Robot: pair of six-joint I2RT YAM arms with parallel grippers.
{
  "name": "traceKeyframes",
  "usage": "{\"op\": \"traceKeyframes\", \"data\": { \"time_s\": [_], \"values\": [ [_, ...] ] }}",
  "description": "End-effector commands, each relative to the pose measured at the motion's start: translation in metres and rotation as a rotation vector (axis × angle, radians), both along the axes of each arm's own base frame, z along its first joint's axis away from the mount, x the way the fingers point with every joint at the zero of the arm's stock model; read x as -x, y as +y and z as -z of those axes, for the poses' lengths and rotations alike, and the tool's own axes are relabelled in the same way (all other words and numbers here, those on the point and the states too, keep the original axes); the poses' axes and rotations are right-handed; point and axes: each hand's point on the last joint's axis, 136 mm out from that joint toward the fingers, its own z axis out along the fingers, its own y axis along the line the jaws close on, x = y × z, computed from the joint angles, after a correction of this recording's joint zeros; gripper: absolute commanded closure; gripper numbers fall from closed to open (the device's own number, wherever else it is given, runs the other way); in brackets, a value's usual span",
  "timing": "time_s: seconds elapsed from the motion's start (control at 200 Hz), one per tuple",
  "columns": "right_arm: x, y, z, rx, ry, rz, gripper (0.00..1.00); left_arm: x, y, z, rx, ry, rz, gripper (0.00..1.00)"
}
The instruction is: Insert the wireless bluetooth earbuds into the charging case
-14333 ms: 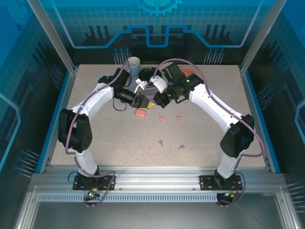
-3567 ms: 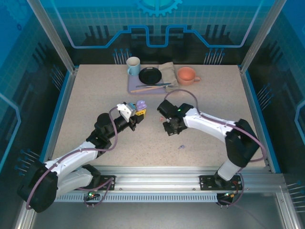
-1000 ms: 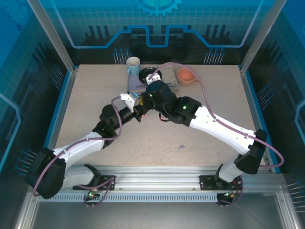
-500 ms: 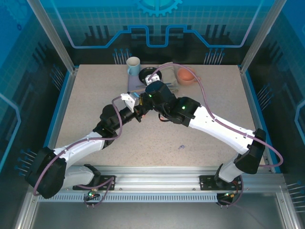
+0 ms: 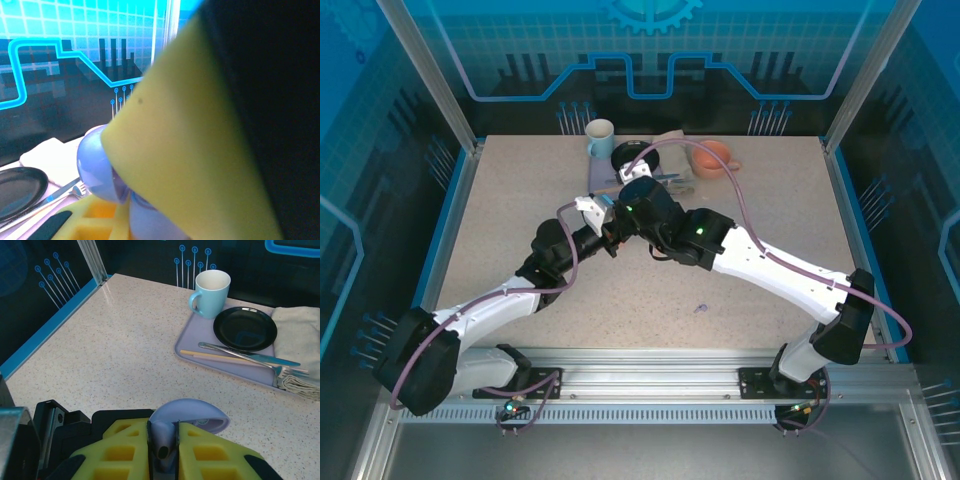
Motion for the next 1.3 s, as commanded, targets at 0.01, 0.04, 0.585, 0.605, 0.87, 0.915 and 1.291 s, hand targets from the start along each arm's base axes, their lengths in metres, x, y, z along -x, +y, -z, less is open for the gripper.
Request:
{"op": "traceKeyframes", "data": {
  "time_s": [0.01, 0.04, 0.585, 0.605, 0.87, 0.915, 1.291],
  "values": [
    [0.018, -0.001, 0.031, 0.101, 0.059, -0.033, 0.83, 0.0, 0.002, -0.043, 0.079, -0.107, -0.018, 1.0],
    [0.017, -0.003, 0.031, 0.104, 0.06, -0.023, 0.83, 0.001, 0.002, -0.043, 0.079, -0.108, -0.017, 1.0],
    [0.009, -0.024, 0.026, 0.066, 0.105, 0.061, 0.77, 0.003, 0.004, -0.045, 0.078, -0.112, -0.019, 1.0],
    [0.009, -0.024, 0.023, 0.059, 0.105, 0.057, 0.76, 0.003, 0.003, -0.044, 0.077, -0.111, -0.018, 1.0],
    [0.007, -0.026, 0.001, -0.023, 0.115, 0.043, 0.62, 0.004, 0.004, -0.044, 0.079, -0.11, -0.014, 1.0],
    [0.007, -0.026, -0.002, -0.037, 0.116, 0.037, 0.58, 0.004, 0.003, -0.043, 0.078, -0.108, -0.013, 1.0],
    [0.012, -0.03, -0.051, -0.206, 0.121, -0.016, 0.35, 0.005, 0.003, -0.039, 0.073, -0.101, -0.006, 1.0]
  ]
}}
